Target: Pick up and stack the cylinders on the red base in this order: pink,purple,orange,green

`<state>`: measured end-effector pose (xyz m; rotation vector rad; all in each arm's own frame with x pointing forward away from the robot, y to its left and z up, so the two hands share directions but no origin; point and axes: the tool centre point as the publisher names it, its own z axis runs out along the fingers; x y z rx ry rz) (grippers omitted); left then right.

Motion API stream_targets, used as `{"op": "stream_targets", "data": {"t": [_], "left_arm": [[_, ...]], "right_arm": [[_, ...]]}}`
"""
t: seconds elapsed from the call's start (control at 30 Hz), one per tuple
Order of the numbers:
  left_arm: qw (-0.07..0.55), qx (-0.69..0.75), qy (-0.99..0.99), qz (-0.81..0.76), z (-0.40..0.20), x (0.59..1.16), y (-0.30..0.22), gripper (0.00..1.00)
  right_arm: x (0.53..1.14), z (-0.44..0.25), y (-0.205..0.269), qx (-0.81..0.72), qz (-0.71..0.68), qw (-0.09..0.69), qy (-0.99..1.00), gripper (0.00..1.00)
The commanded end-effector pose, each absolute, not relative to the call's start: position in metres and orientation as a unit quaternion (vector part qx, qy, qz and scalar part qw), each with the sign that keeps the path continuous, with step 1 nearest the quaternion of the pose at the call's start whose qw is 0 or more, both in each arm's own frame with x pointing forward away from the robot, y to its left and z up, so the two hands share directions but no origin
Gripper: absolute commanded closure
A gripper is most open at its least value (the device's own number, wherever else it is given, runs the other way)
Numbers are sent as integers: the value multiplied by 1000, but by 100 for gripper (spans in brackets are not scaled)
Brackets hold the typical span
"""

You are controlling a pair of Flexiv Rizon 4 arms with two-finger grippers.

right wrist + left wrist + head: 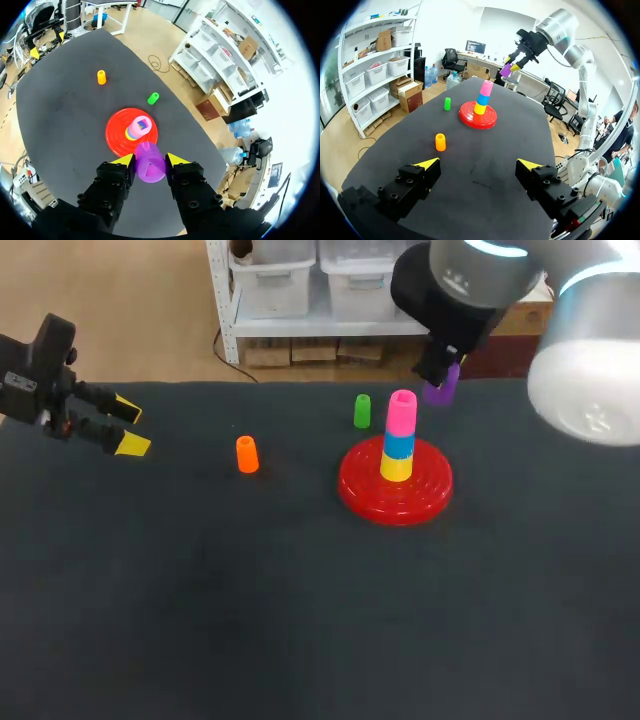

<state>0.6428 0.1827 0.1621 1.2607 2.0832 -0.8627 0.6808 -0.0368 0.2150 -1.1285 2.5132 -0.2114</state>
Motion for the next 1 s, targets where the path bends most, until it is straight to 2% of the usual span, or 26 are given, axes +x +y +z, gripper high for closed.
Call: {"op": "stream_targets", "data": {"t": [0.03, 0.57, 1.0], "left_arm": [[277, 469, 774, -321, 161, 643, 183, 0], [277, 469, 774, -321, 161, 643, 183, 0], [277, 469, 774, -321, 161, 643, 183, 0]], "right_arm": [[701, 213, -27, -417, -54, 148, 895, 100], [719, 194, -5, -479, -37, 77, 873, 100], [718, 172, 0, -481, -39, 61, 874, 100]]}}
